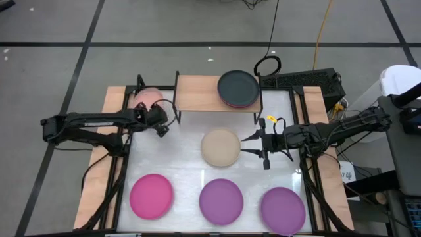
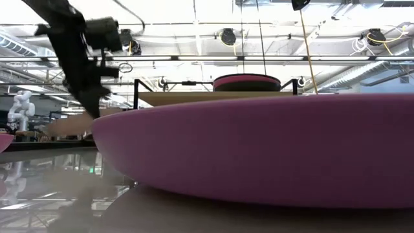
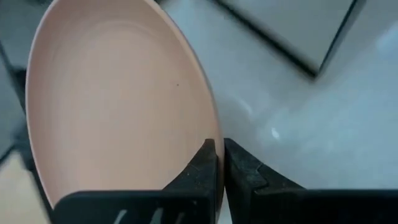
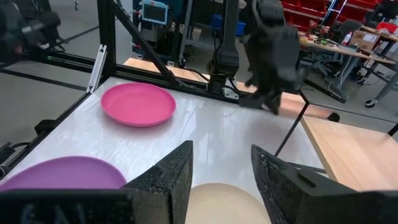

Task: Place and stack plates onto a shelf
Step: Stack the light pink plate on the black plate on the shelf

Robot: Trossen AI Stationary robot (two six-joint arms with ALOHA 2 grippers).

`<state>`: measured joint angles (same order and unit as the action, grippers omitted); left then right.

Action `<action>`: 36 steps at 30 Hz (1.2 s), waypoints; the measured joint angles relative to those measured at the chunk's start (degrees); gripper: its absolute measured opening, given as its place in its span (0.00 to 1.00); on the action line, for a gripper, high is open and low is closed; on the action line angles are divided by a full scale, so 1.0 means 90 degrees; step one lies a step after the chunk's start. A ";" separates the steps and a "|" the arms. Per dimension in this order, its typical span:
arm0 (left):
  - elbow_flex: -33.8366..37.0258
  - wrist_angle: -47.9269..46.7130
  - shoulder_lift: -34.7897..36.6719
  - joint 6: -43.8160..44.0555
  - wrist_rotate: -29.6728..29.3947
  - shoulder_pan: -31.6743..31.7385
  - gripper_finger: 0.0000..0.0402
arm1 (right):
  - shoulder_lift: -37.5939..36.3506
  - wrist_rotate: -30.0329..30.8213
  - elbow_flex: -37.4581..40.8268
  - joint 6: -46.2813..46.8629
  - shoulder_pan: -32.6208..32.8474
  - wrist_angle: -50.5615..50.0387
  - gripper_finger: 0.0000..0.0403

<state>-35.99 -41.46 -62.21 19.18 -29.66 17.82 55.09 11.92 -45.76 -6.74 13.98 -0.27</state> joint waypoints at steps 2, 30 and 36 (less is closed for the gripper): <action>-0.0186 -0.0275 0.0303 0.0031 -0.0354 -0.0104 0.03 | 0.0000 0.0000 0.0000 0.0005 0.0002 0.0000 0.36; -0.4315 0.3107 -0.2395 -0.5863 0.1475 -0.0745 0.03 | -0.1187 0.0000 0.0000 -0.0614 0.0005 0.0867 0.36; -0.5418 0.3224 -0.3788 -0.6768 0.2018 -0.0733 0.03 | -0.1341 -0.0019 0.0000 -0.0660 0.0007 0.0969 0.36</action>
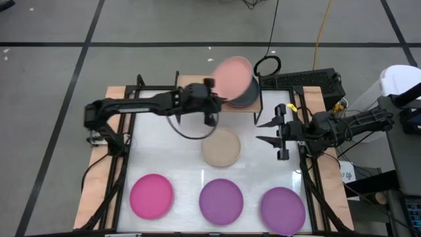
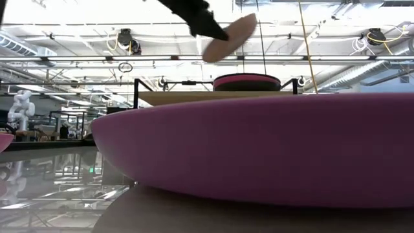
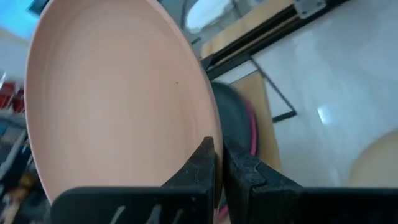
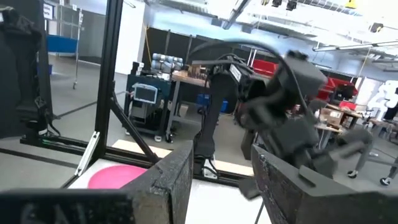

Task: Place and stack plates onto a shelf
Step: Stack the light pink plate on the black plate on the shelf

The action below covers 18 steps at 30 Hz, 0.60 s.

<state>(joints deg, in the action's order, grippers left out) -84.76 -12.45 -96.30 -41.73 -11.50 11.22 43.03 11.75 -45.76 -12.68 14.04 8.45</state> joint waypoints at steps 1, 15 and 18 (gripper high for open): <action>-0.0139 0.0000 -0.0193 -0.0127 0.0097 0.0000 0.03 | -0.0005 0.0001 0.0000 0.0005 0.0000 0.0008 0.36; -0.0572 -0.0039 -0.1044 -0.0828 0.0280 0.0116 0.07 | 0.0005 -0.0003 0.0000 0.0088 -0.0001 -0.0033 0.36; -0.0572 -0.0104 -0.1044 -0.0775 0.0286 0.0155 0.07 | 0.0005 -0.0003 0.0000 -0.0007 0.0000 -0.0032 0.36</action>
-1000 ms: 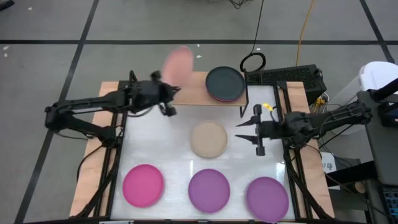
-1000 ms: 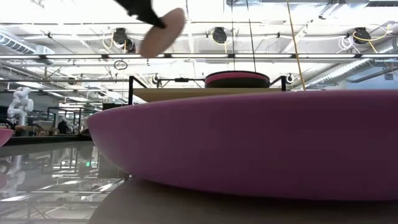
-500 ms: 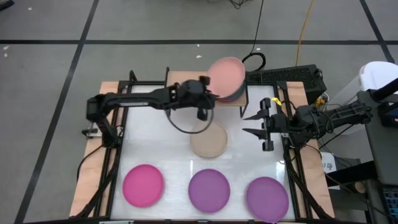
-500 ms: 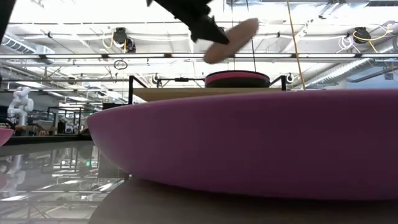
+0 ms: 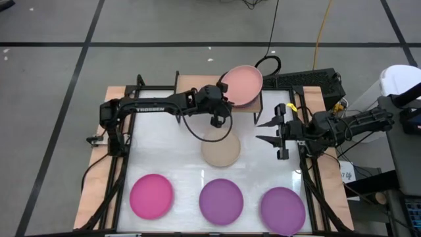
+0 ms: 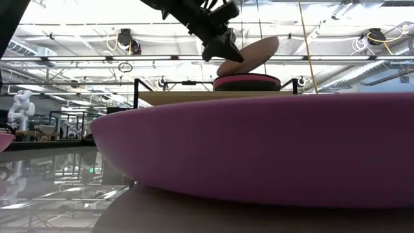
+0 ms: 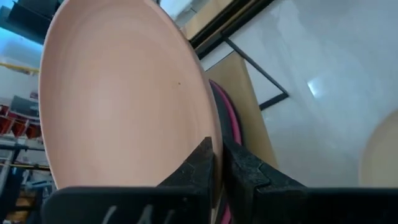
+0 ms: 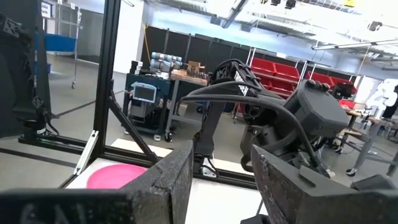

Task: Place and stack plates onto a shelf
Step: Stack the light pink plate on the black plate on the shelf, then put the right purple plate on the shelf

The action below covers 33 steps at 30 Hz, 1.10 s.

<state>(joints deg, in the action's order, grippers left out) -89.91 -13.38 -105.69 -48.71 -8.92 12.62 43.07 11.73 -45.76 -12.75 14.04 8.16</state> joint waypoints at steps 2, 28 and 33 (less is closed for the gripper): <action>0.0000 -0.0008 0.0000 0.0106 -0.0004 0.0057 0.08 | 0.0000 0.0003 0.0000 -0.0050 -0.0002 0.0016 0.36; 0.0151 -0.0666 0.1687 0.2243 0.0167 0.0059 0.39 | 0.0065 0.0019 0.0000 0.0262 -0.0005 -0.0232 0.36; 0.1017 -0.0146 0.2729 0.2763 0.0329 -0.0124 0.39 | 0.0106 0.0011 -0.0186 0.0692 -0.0005 -0.1022 0.36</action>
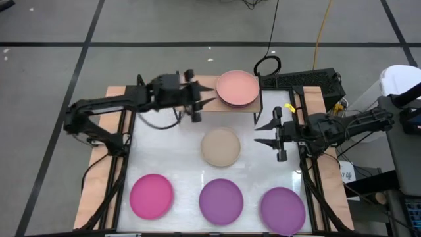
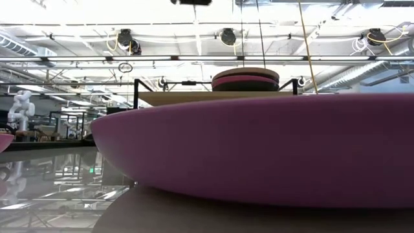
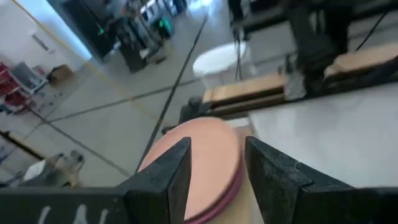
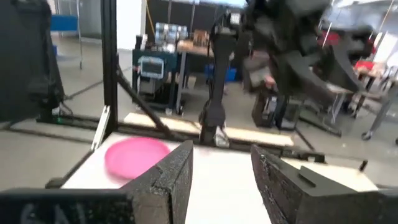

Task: Place and stack plates onto a shelf
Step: Put the right purple plate on the shelf

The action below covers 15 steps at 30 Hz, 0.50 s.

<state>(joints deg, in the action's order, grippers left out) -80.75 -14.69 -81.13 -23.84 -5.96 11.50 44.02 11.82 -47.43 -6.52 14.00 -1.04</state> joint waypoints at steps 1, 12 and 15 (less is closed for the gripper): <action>0.0257 0.0177 0.0213 0.0070 0.0006 -0.0046 0.39 | 0.0027 -0.0001 -0.0045 0.0007 0.0000 -0.0162 0.36; 0.3598 0.2845 0.2484 0.1112 0.0004 -0.0864 0.39 | 0.0756 0.0009 -0.0218 -0.0012 -0.0044 -0.0528 0.36; 0.4328 0.3570 0.2894 0.1330 -0.0025 -0.1119 0.39 | 0.1137 0.0012 -0.0398 -0.0012 -0.0101 -0.0679 0.36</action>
<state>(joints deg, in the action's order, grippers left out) -41.81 17.44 -55.08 -11.87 -6.19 1.43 54.26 11.93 -51.01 -6.63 13.09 -7.14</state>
